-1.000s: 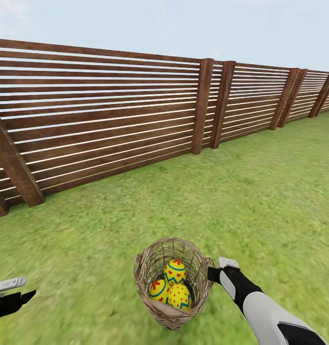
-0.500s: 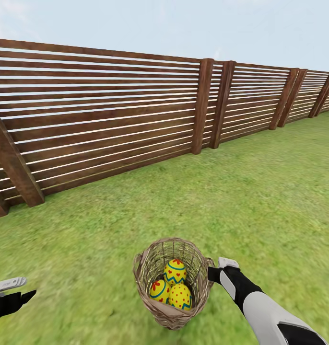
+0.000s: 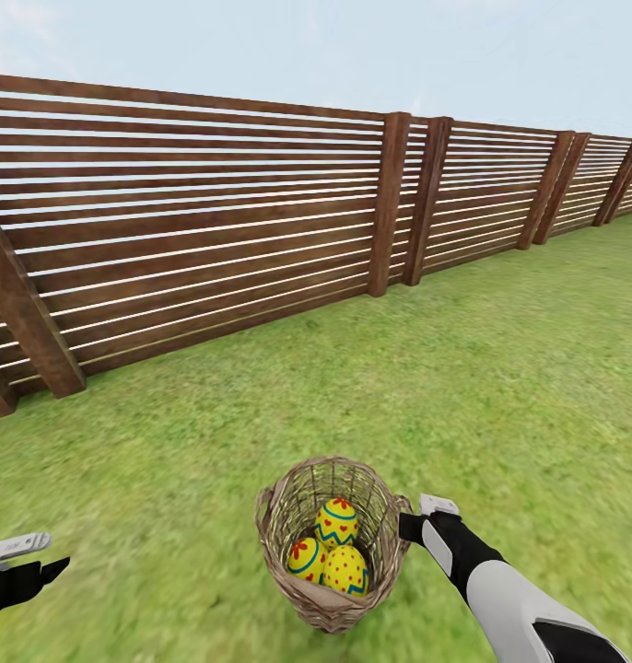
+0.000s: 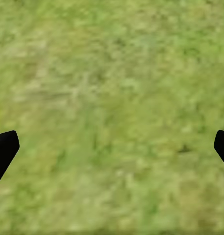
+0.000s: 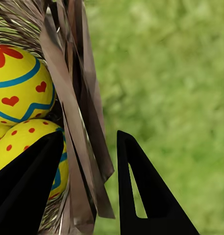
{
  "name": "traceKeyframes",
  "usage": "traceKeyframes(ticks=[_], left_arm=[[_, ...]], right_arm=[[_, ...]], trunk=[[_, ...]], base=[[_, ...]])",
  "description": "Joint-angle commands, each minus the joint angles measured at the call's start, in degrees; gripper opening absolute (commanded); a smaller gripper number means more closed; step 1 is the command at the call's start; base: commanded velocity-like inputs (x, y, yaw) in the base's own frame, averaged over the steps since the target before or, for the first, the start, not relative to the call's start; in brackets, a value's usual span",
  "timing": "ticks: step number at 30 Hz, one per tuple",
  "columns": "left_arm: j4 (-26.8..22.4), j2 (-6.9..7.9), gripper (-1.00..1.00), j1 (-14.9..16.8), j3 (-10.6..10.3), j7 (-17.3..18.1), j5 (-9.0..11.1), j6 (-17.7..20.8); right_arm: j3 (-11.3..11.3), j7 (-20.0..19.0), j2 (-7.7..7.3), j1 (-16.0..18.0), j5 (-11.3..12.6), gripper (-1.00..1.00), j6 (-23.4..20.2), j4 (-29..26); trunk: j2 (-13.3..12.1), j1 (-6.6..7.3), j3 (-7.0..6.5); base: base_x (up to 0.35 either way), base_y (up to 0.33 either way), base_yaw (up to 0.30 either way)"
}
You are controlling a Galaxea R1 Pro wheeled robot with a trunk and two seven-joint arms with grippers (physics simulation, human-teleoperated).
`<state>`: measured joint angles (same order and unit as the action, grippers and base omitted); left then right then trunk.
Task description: Take the three Easter eggs out of the wicker basket on the lawn in the garden, then place them on the lawn next to a single tree (choose any tree) so that all three eggs are next to the same tree and none are left in the basket.
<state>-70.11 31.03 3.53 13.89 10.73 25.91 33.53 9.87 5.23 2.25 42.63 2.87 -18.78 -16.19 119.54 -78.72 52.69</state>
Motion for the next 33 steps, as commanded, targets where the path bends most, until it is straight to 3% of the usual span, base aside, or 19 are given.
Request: traceKeyframes(ticks=[1,33], left_arm=[[0.0,-0.01,1.0,0.0,0.1,0.2,0.2,0.4],[0.0,-0.01,1.0,0.0,0.0,-0.1,0.1,0.3]], right_arm=[[0.2,0.2,0.04,0.0,0.5,-1.0,-0.3,-0.1],[0.1,0.1,0.2,0.0,0.6,-1.0,0.5,-0.3]], trunk=[[0.0,0.01,0.05],[-12.8,7.04,-5.69]], base=[[0.0,0.0,0.0],[0.0,0.0,0.0]])
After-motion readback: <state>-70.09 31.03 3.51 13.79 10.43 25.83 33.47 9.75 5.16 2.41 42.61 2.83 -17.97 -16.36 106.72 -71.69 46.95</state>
